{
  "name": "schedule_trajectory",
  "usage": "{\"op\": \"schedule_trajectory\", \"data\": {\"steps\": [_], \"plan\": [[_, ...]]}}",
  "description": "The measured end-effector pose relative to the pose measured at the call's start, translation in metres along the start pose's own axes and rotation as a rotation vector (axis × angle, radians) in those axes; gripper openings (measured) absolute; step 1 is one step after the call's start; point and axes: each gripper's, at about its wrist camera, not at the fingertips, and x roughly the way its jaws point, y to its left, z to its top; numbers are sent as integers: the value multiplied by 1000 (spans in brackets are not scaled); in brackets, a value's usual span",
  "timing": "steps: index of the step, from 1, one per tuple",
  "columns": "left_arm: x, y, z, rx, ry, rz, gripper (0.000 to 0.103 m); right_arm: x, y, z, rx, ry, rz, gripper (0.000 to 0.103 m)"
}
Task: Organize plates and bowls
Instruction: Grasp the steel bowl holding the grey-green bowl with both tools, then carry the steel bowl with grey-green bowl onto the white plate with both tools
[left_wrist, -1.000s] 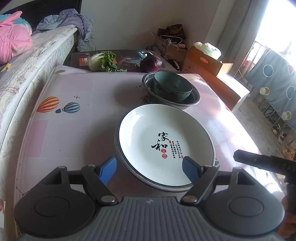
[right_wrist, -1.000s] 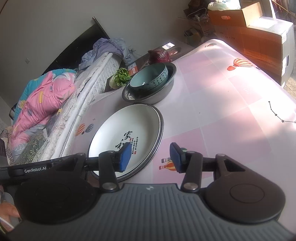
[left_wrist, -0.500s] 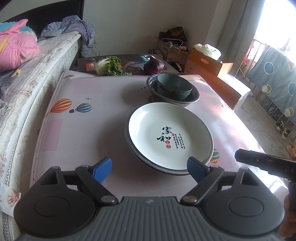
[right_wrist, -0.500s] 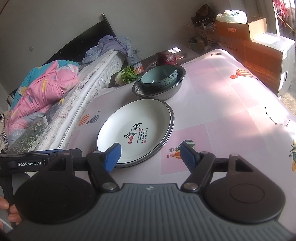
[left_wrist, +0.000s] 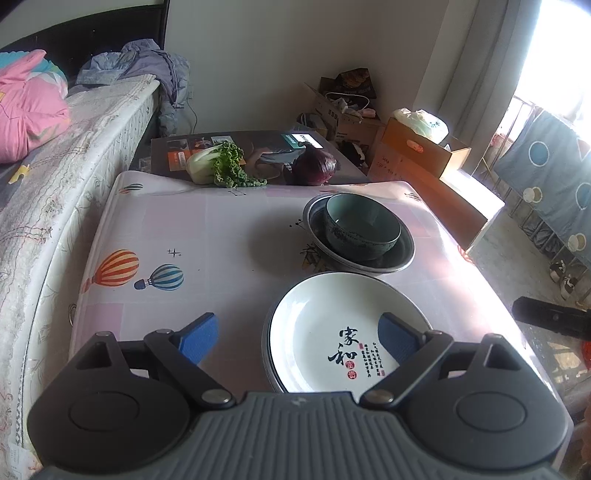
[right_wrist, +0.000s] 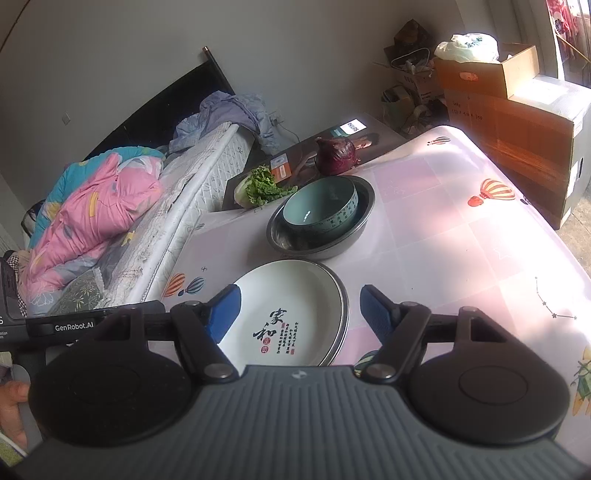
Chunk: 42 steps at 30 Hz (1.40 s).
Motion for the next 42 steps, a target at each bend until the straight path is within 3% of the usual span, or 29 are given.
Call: {"op": "schedule_trajectory", "data": {"steps": [3, 8, 10, 15, 21, 31, 42], "plan": [[18, -8, 17, 52, -20, 52, 94, 16, -12, 22, 2, 0, -6, 71], [56, -17, 45, 34, -56, 84, 94, 63, -36, 50, 42, 32, -19, 69], [76, -20, 56, 27, -57, 93, 90, 84, -45, 58, 66, 47, -15, 62], [116, -27, 71, 23, -35, 85, 69, 129, -69, 74, 124, 69, 1, 49], [155, -27, 74, 32, 49, 88, 48, 175, -88, 78, 171, 126, 9, 36], [188, -29, 72, 53, 113, 84, 39, 216, -102, 81, 204, 190, 1, 23], [211, -38, 72, 102, 153, 84, 29, 247, -107, 78, 247, 235, 40, 20]]}}
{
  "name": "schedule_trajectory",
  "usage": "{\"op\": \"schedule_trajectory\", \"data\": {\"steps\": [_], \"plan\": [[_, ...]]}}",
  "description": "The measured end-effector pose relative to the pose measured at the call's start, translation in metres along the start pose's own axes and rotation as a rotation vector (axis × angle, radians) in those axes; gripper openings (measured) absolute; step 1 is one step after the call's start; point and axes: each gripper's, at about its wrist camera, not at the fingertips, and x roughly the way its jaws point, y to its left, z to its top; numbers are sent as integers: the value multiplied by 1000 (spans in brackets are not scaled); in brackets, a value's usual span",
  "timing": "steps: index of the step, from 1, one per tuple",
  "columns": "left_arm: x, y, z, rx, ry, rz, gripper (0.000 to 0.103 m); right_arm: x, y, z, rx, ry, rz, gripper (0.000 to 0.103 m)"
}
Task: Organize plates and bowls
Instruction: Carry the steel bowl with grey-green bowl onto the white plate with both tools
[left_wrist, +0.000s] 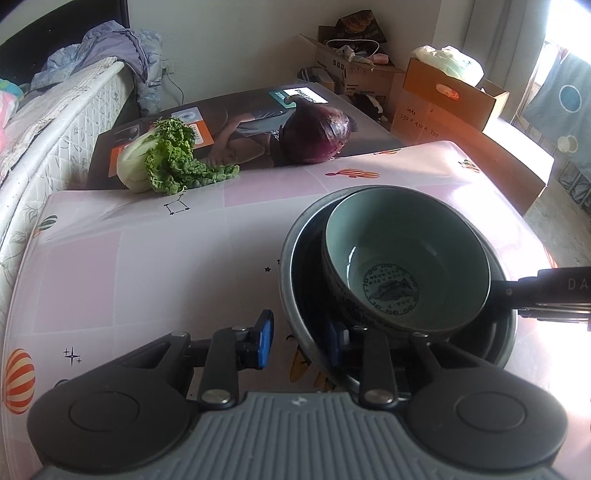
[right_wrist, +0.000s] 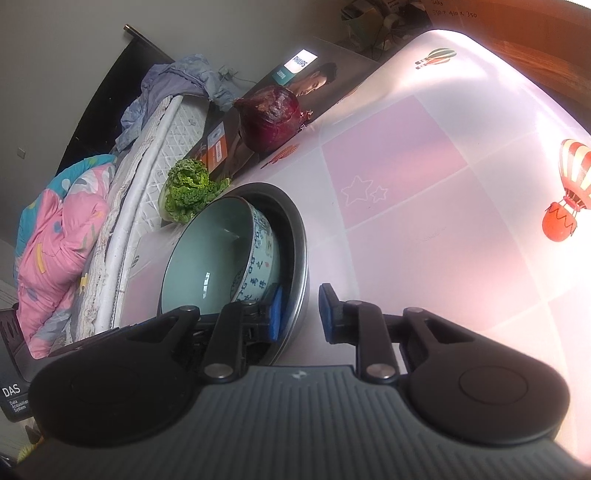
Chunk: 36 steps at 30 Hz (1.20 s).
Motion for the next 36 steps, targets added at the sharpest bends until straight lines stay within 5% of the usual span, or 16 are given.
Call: {"op": "schedule_trajectory", "data": {"steps": [23, 36], "plan": [[-1, -9, -3, 11, -27, 19, 21, 7, -9, 0, 11, -26, 76, 17], [-45, -13, -1, 3, -98, -11, 21, -36, 9, -1, -10, -83, 99, 17]]}}
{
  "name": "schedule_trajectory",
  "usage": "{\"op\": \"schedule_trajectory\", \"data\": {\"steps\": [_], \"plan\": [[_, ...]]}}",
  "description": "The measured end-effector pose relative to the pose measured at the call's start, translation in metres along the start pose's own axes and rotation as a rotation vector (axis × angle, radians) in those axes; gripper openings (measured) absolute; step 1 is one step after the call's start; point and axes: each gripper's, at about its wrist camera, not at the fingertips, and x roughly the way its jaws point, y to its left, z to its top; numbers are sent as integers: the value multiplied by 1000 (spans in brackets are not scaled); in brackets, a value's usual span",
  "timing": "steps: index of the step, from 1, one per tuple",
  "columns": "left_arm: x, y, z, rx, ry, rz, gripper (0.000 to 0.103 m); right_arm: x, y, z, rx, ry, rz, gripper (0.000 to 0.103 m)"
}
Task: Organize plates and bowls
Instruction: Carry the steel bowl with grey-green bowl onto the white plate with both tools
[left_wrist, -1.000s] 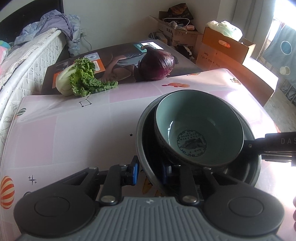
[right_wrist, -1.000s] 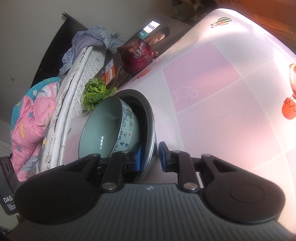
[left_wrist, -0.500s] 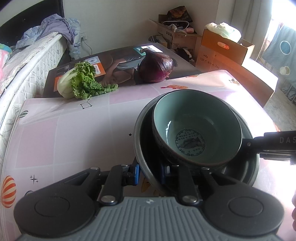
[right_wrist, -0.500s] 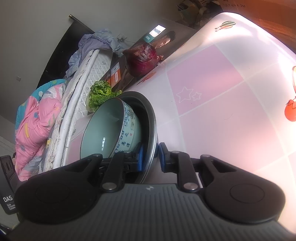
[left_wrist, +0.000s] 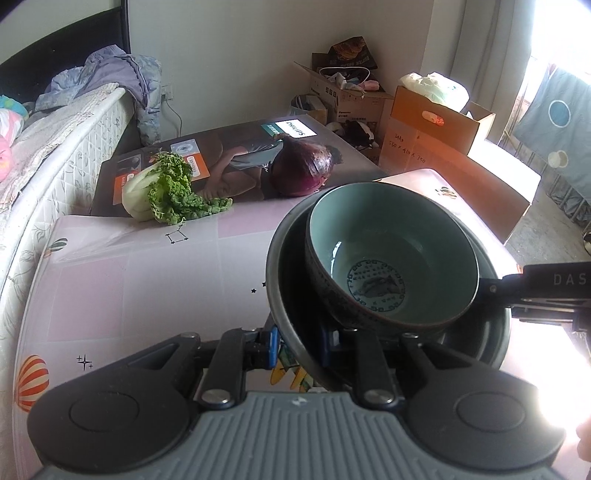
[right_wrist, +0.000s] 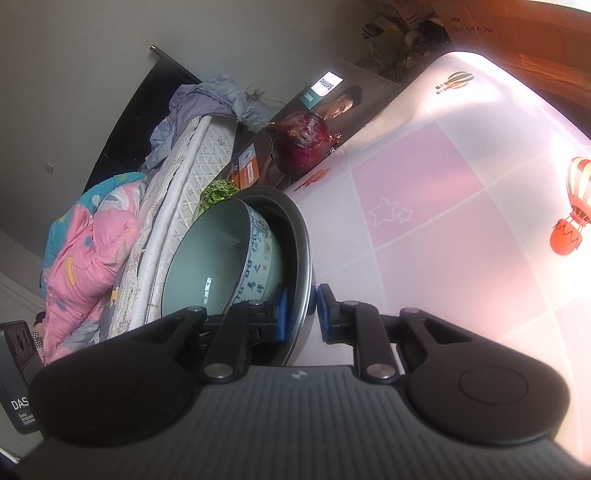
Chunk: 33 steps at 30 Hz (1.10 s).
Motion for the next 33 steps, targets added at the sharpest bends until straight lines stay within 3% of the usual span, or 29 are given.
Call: {"op": "schedule_trajectory", "data": {"steps": [7, 14, 22, 28, 33], "plan": [[-57, 5, -13, -13, -48, -18, 19, -42, 34, -23, -36, -5, 4, 17], [-99, 22, -52, -54, -40, -6, 17, -61, 56, -84, -48, 76, 9, 17], [-96, 37, -106, -97, 45, 2, 17, -62, 61, -143, -101, 143, -65, 16], [-88, 43, -122, -114, 61, -18, 20, -70, 70, -151, -186, 98, -108, 16], [-96, 41, -127, -111, 60, -35, 25, -73, 65, -146, -167, 99, -123, 18]]}}
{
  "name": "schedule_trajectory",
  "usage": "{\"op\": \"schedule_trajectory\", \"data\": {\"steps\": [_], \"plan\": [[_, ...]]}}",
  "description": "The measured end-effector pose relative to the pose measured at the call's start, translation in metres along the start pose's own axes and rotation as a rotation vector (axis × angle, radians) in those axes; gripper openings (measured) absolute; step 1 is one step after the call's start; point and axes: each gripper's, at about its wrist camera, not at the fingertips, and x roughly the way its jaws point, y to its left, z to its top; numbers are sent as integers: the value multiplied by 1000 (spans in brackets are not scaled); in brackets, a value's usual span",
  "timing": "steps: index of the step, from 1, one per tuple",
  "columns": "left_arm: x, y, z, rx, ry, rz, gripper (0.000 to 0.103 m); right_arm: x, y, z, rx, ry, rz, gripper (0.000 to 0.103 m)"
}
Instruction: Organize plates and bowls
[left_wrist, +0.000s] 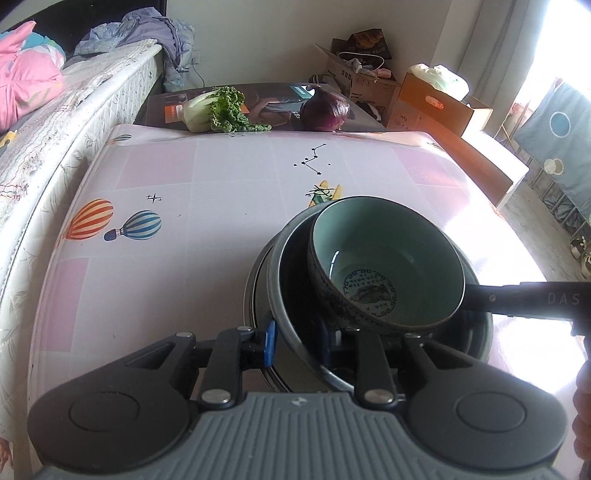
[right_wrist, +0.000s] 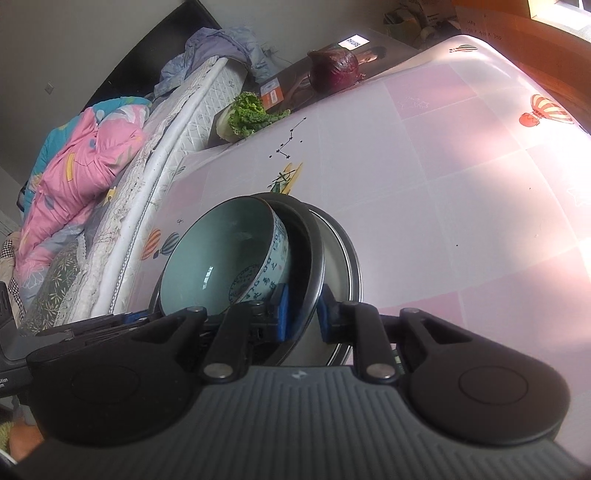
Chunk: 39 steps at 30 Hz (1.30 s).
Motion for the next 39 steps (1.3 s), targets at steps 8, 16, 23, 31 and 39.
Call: {"op": "schedule_trajectory", "data": {"steps": [8, 16, 23, 31, 39], "plan": [[-38, 0, -13, 0, -65, -24, 57, -20, 1, -13, 8, -50, 9, 34], [-96, -6, -36, 51, -187, 97, 103, -84, 22, -54, -140, -187, -58, 64], [-115, -16, -62, 87, -176, 164, 103, -131, 43, -97, -274, -267, -108, 101], [-121, -27, -81, 93, -174, 240, 103, -148, 64, -122, -344, -276, -213, 102], [-122, -31, -80, 82, -153, 299, 103, -143, 75, -125, -301, -252, -250, 102]]}}
